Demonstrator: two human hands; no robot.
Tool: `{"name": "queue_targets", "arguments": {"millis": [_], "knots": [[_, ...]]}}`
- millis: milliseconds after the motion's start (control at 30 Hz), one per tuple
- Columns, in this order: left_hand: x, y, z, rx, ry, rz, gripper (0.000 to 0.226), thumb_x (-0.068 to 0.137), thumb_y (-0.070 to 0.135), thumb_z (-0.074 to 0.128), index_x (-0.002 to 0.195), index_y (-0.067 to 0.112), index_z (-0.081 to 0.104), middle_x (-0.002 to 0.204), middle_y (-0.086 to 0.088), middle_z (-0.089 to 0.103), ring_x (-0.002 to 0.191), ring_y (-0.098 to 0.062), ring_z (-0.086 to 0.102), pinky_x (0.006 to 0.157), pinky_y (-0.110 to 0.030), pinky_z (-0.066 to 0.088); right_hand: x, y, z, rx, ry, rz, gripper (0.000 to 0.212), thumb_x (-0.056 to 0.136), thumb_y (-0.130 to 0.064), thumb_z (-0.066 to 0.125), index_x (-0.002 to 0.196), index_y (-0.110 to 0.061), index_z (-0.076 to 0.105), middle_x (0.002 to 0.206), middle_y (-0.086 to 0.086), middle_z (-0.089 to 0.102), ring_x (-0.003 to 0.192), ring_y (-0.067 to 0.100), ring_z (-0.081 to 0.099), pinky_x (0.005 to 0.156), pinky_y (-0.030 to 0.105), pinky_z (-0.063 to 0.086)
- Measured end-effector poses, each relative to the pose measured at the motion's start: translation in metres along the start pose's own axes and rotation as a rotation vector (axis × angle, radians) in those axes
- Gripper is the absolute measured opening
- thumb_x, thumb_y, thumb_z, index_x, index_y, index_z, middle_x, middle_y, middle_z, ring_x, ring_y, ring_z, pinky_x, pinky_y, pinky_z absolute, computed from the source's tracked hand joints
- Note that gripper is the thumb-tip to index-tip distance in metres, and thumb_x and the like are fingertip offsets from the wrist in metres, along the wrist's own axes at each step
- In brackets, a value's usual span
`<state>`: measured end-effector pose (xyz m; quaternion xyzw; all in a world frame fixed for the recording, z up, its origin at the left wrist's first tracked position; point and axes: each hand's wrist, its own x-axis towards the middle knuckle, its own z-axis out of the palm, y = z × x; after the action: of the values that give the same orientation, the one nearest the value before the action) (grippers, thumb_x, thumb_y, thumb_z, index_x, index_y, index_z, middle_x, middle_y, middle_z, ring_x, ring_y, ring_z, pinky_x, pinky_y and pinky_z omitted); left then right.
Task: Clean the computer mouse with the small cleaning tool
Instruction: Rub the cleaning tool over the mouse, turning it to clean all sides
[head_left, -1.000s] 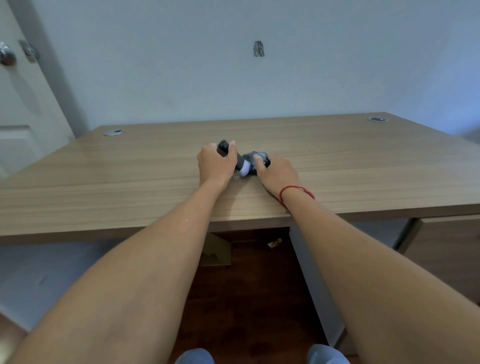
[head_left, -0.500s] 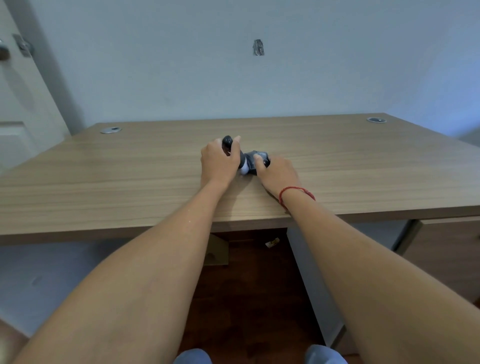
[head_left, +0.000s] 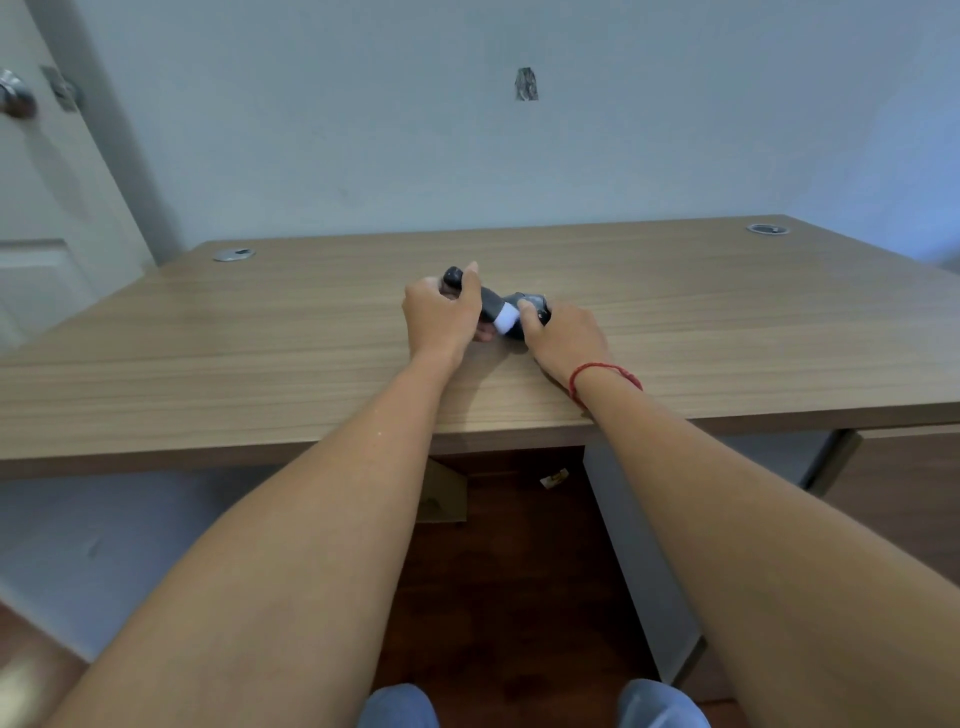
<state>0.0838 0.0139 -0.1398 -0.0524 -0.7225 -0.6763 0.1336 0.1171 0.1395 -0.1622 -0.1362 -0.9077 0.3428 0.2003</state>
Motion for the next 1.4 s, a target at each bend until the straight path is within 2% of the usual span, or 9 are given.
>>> {"name": "queue_targets", "arguments": {"millis": [100, 200, 300, 433, 633, 867, 1067, 1233, 1400], "knots": [[0.003, -0.003, 0.000, 0.193, 0.076, 0.047, 0.037, 0.089, 0.033, 0.061, 0.079, -0.003, 0.062, 0.078, -0.018, 0.070, 0.065, -0.031, 0.070, 0.060, -0.035, 0.059, -0.002, -0.001, -0.001, -0.012, 0.009, -0.007, 0.047, 0.098, -0.046, 0.039, 0.107, -0.007, 0.064, 0.096, 0.010, 0.063, 0.087, 0.028, 0.058, 0.075, 0.034, 0.043], [-0.002, -0.001, 0.004, 0.485, 0.132, 0.205, 0.039, 0.092, 0.036, 0.056, 0.082, -0.002, 0.061, 0.084, -0.019, 0.067, 0.082, -0.032, 0.062, 0.067, -0.033, 0.043, -0.002, -0.001, -0.001, -0.018, 0.012, -0.012, 0.047, 0.098, -0.046, 0.038, 0.105, -0.008, 0.065, 0.098, 0.012, 0.066, 0.086, 0.028, 0.059, 0.076, 0.035, 0.046], [-0.004, 0.002, 0.005, 0.377, 0.025, 0.228, 0.039, 0.090, 0.035, 0.059, 0.071, 0.001, 0.058, 0.063, -0.009, 0.061, 0.059, -0.024, 0.061, 0.052, -0.030, 0.043, -0.002, 0.000, -0.002, -0.013, 0.008, -0.005, 0.043, 0.098, -0.045, 0.039, 0.099, -0.010, 0.064, 0.091, 0.009, 0.064, 0.084, 0.027, 0.059, 0.072, 0.034, 0.043], [0.000, -0.001, 0.001, 0.121, -0.037, -0.003, 0.040, 0.089, 0.028, 0.061, 0.088, -0.012, 0.063, 0.053, -0.011, 0.061, 0.027, -0.009, 0.053, 0.029, -0.016, 0.036, -0.003, -0.001, -0.003, -0.008, 0.008, 0.001, 0.039, 0.098, -0.044, 0.040, 0.093, -0.011, 0.060, 0.091, 0.008, 0.062, 0.083, 0.027, 0.058, 0.072, 0.034, 0.042], [0.002, -0.002, 0.003, 0.155, 0.066, 0.072, 0.039, 0.090, 0.031, 0.062, 0.083, -0.007, 0.061, 0.071, -0.018, 0.068, 0.033, -0.007, 0.059, 0.030, -0.014, 0.039, -0.003, -0.002, -0.003, -0.021, 0.008, 0.007, 0.045, 0.098, -0.045, 0.039, 0.100, -0.007, 0.064, 0.092, 0.010, 0.061, 0.085, 0.028, 0.058, 0.073, 0.034, 0.042], [-0.004, 0.001, 0.002, 0.130, -0.079, 0.040, 0.029, 0.085, 0.021, 0.060, 0.066, -0.001, 0.059, 0.048, -0.012, 0.059, 0.026, -0.014, 0.052, 0.034, -0.020, 0.040, -0.003, -0.002, -0.004, -0.003, -0.002, 0.023, 0.050, 0.097, -0.046, 0.039, 0.103, -0.004, 0.066, 0.102, 0.016, 0.069, 0.096, 0.034, 0.065, 0.082, 0.041, 0.050], [0.002, -0.002, 0.001, 0.089, 0.046, 0.039, 0.041, 0.088, 0.036, 0.065, 0.084, -0.005, 0.063, 0.069, -0.012, 0.070, 0.043, -0.015, 0.068, 0.046, -0.032, 0.055, -0.003, -0.001, -0.003, -0.010, -0.003, 0.002, 0.040, 0.097, -0.046, 0.038, 0.086, -0.012, 0.056, 0.085, 0.009, 0.061, 0.079, 0.027, 0.057, 0.067, 0.032, 0.037], [0.002, -0.004, 0.000, 0.114, -0.069, -0.005, 0.030, 0.089, 0.027, 0.061, 0.073, 0.002, 0.061, 0.054, -0.013, 0.064, 0.030, -0.011, 0.057, 0.031, -0.017, 0.040, -0.002, -0.001, -0.003, -0.011, 0.004, 0.012, 0.048, 0.098, -0.046, 0.040, 0.101, -0.005, 0.064, 0.099, 0.014, 0.067, 0.091, 0.031, 0.062, 0.076, 0.037, 0.046], [0.011, -0.008, 0.003, 0.142, 0.051, -0.019, 0.034, 0.086, 0.034, 0.064, 0.077, 0.001, 0.063, 0.058, -0.015, 0.066, 0.039, -0.015, 0.060, 0.045, -0.021, 0.045, -0.002, -0.002, -0.003, 0.003, -0.001, 0.010, 0.047, 0.097, -0.047, 0.040, 0.100, -0.007, 0.065, 0.097, 0.013, 0.068, 0.093, 0.032, 0.065, 0.076, 0.038, 0.048]]}}
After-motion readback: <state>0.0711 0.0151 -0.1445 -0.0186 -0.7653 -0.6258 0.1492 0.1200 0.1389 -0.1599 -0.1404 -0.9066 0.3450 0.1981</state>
